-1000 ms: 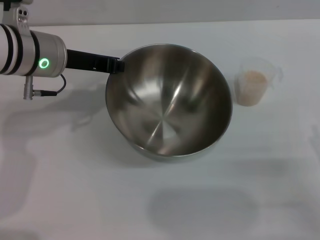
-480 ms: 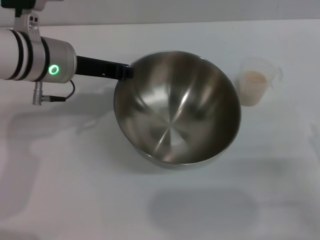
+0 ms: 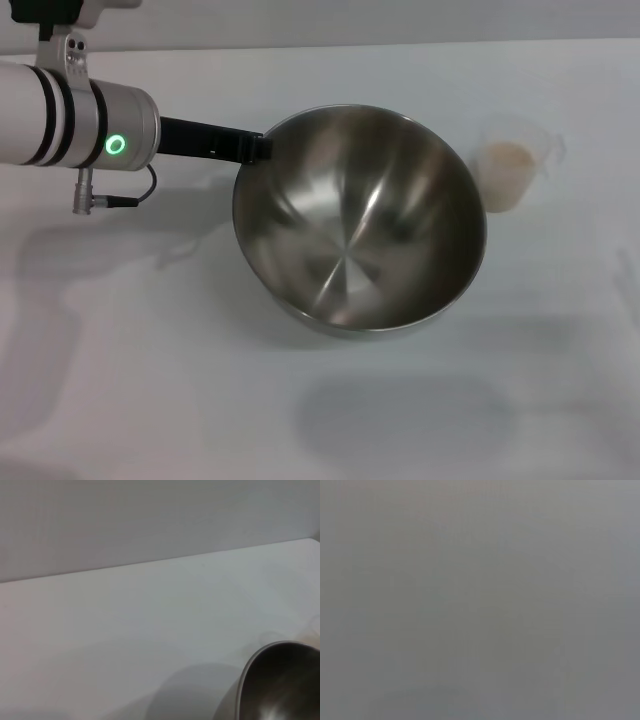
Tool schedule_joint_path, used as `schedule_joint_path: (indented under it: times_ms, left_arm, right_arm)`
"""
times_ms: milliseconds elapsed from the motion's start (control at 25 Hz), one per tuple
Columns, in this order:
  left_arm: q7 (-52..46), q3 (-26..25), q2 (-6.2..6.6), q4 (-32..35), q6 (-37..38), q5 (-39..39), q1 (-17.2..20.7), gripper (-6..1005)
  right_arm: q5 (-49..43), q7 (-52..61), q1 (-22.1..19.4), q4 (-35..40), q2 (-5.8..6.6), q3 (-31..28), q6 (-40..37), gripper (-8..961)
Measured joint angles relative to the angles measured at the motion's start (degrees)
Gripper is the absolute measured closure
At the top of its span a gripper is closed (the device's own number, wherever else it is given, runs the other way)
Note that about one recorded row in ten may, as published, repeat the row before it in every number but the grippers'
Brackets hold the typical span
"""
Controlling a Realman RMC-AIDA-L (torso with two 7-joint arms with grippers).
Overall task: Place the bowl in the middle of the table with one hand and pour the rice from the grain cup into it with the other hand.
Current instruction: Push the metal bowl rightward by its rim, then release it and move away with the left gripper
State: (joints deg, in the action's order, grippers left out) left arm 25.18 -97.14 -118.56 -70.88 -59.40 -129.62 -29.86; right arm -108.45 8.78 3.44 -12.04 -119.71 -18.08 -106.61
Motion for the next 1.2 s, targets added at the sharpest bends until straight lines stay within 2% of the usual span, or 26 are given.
schedule_joint_path:
  times_ms: [720,800,1000,1120,1200]
  left_arm:
    - [2.6,0.0,0.10,0.6,1.2,1.5,-0.4,873]
    - [3.0,0.0,0.14,-0.4,1.2,1.5,-0.3,676]
    - [6.2,0.3,0.16,-8.3,4.7,0.4,2.3,474]
    - [10.7,3.6,0.07,-13.9,16.1,-1.0,6.7,340]
    - [16.4,10.2,0.10,-16.1,31.4,-1.3,12.3,246]
  right_arm:
    - [0.1,0.0,0.3,0.0,0.00,0.0,0.0,126]
    - [0.1,0.0,0.3,0.0,0.00,0.0,0.0,126]
    - [0.5,0.0,0.2,0.0,0.00,-0.1,-0.1,126]
    - [0.5,0.0,0.0,0.0,0.00,-0.3,-0.3,126]
    - [0.5,0.0,0.0,0.0,0.04,-0.4,-0.3,126]
